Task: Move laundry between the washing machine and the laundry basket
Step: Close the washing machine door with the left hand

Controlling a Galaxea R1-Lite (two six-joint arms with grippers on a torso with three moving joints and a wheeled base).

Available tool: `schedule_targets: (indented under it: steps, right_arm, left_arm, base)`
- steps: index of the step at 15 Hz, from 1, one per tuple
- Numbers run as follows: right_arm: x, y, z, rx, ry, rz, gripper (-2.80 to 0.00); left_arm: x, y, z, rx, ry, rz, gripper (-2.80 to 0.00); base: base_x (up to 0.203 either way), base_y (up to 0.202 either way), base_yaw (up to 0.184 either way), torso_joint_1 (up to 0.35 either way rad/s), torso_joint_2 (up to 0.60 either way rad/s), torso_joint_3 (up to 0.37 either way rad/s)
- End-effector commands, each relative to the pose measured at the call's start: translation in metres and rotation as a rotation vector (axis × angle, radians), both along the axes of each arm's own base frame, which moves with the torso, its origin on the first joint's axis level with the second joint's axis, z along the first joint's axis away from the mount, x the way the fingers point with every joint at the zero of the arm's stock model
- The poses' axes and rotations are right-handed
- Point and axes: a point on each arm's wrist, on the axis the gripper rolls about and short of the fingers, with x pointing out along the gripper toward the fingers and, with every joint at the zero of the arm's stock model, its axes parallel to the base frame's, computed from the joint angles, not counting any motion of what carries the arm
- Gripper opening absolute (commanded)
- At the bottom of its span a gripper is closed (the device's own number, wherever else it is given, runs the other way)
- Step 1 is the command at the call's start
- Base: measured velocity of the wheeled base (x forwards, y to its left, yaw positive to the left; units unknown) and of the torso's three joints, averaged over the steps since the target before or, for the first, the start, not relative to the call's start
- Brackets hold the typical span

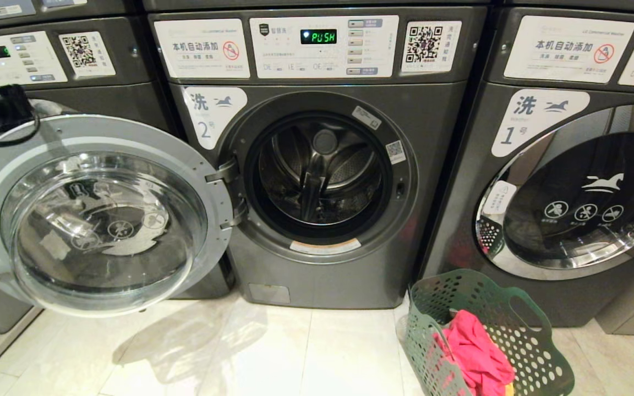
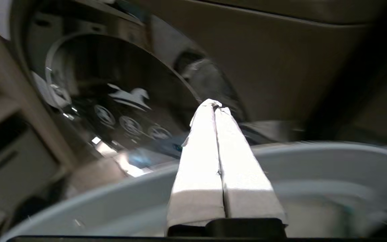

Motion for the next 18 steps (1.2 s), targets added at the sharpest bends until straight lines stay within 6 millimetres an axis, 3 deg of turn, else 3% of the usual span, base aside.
schedule_targets:
  steps: [1, 4, 7, 12, 18]
  right_arm:
    - [0.000, 0.000, 0.000, -0.002, 0.003, -0.001, -2.80]
    - [0.000, 0.000, 0.000, -0.013, 0.002, -0.001, -2.80]
    - [0.000, 0.000, 0.000, -0.027, 0.003, 0.000, -2.80]
    - [0.000, 0.000, 0.000, -0.055, 0.006, 0.006, -2.80]
    - [0.000, 0.000, 0.000, -0.055, 0.006, 0.006, -2.80]
  left_arm:
    - [0.046, 0.033, -0.061, 0.060, -0.043, 0.039, -2.80]
    - [0.064, 0.054, -0.100, 0.121, -0.057, 0.079, -2.80]
    - [0.065, 0.055, -0.105, 0.114, -0.049, 0.050, -2.80]
    - [0.053, 0.049, -0.079, 0.067, -0.077, 0.037, -2.80]
    - [0.019, 0.014, -0.025, -0.036, -0.002, -0.026, -2.80]
  base:
    - [0.000, 0.000, 0.000, 0.000, 0.00, 0.000]
    - [0.000, 0.000, 0.000, 0.000, 0.00, 0.000]
    - [0.000, 0.000, 0.000, 0.000, 0.00, 0.000]
    - [0.000, 0.000, 0.000, 0.000, 0.00, 0.000]
    - [0.000, 0.000, 0.000, 0.000, 0.00, 0.000]
